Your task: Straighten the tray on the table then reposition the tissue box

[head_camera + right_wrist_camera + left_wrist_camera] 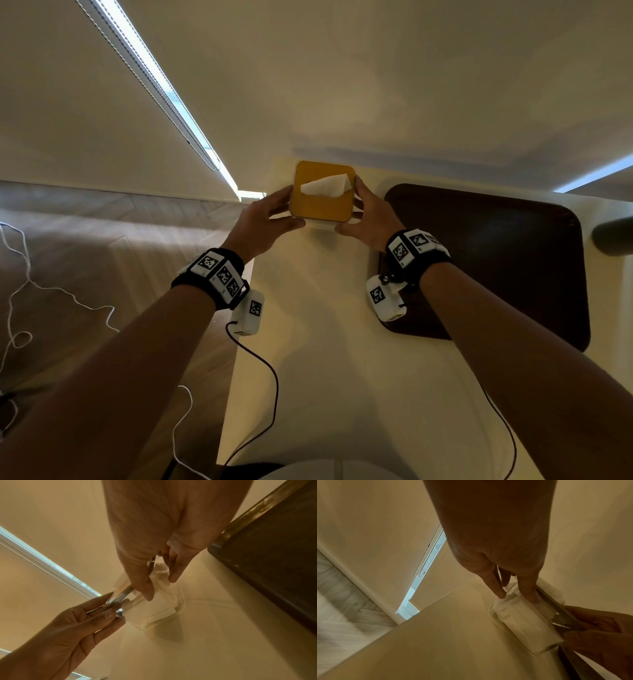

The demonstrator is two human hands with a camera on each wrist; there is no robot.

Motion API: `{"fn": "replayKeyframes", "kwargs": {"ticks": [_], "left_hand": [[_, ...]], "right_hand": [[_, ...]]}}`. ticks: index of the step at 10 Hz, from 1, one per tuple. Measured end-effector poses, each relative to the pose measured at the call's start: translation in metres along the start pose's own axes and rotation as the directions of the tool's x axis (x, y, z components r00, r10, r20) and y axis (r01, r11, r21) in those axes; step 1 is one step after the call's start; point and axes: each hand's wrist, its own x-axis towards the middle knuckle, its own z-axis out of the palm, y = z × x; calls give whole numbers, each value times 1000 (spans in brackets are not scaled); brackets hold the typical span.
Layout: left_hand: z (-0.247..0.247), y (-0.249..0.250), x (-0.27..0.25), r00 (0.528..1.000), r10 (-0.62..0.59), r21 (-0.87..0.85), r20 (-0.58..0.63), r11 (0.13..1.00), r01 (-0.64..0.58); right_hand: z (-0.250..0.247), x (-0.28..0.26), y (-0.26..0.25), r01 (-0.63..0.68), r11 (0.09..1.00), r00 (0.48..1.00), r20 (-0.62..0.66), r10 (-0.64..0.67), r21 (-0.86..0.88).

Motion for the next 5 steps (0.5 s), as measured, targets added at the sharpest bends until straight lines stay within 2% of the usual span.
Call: {"fn": "replayKeyframes", "kwargs": {"ticks": [3, 5], "left_hand": [[2, 4, -5, 998, -28, 16, -49, 999, 28], [3, 12, -24, 995, -104, 17, -8, 994, 104]], "right_hand": [[1, 1, 2, -21, 1000, 1000, -10, 21, -24], [4, -18, 4, -82, 986, 997, -30, 78, -143]]}}
